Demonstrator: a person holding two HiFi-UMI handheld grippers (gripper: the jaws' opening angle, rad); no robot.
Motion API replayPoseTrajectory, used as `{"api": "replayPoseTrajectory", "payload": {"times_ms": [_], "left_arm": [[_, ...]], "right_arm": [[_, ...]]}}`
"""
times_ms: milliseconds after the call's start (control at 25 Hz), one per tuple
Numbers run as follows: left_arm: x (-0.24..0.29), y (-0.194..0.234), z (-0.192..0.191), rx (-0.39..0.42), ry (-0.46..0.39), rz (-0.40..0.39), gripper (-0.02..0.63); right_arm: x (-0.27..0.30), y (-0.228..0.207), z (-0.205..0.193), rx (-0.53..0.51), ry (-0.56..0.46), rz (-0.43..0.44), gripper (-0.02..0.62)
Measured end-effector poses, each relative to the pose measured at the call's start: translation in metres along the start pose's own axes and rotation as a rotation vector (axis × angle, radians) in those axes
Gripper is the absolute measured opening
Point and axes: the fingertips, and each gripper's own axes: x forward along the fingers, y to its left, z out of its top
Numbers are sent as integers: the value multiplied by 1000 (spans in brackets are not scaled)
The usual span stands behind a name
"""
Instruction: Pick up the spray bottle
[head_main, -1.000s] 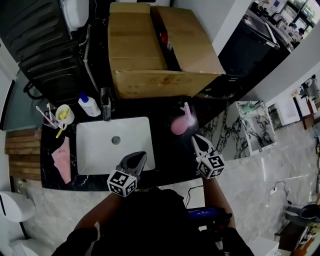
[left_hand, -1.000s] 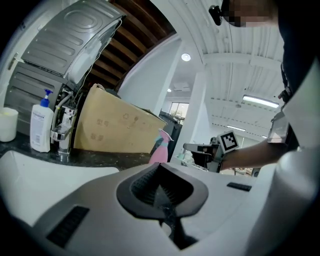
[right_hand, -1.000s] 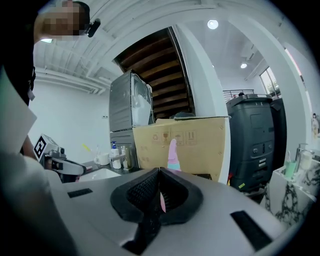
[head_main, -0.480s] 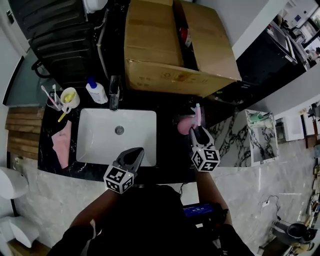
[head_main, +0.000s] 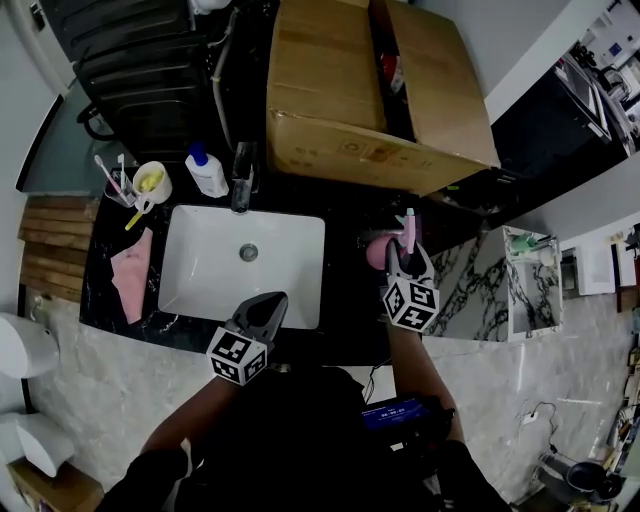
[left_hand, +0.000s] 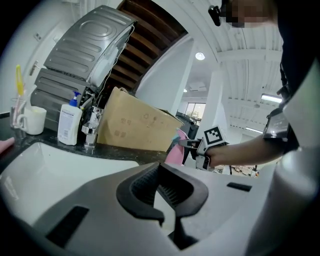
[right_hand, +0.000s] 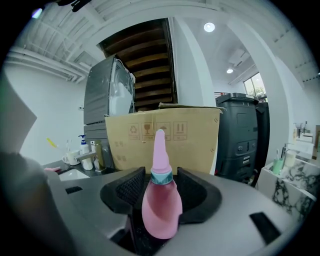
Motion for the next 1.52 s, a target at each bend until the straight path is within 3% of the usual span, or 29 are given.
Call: {"api": "replayPoseTrajectory", "payload": {"times_ms": [400,760,1160,1520], "left_arm": [[-6,4,-1,-1,10,28,8],[-7,5,-1,5,11,26,8],[-3,5,4,17,12,-5,8],[3,-9,1,36,35,-86,8]], "right_arm": [[10,-5,-3,3,-8,-20,181],[7,-5,-2,13,-21,13,170],[-1,-2,1,22,-36,71,166],[-30,4,9,45,-95,129,166]]}}
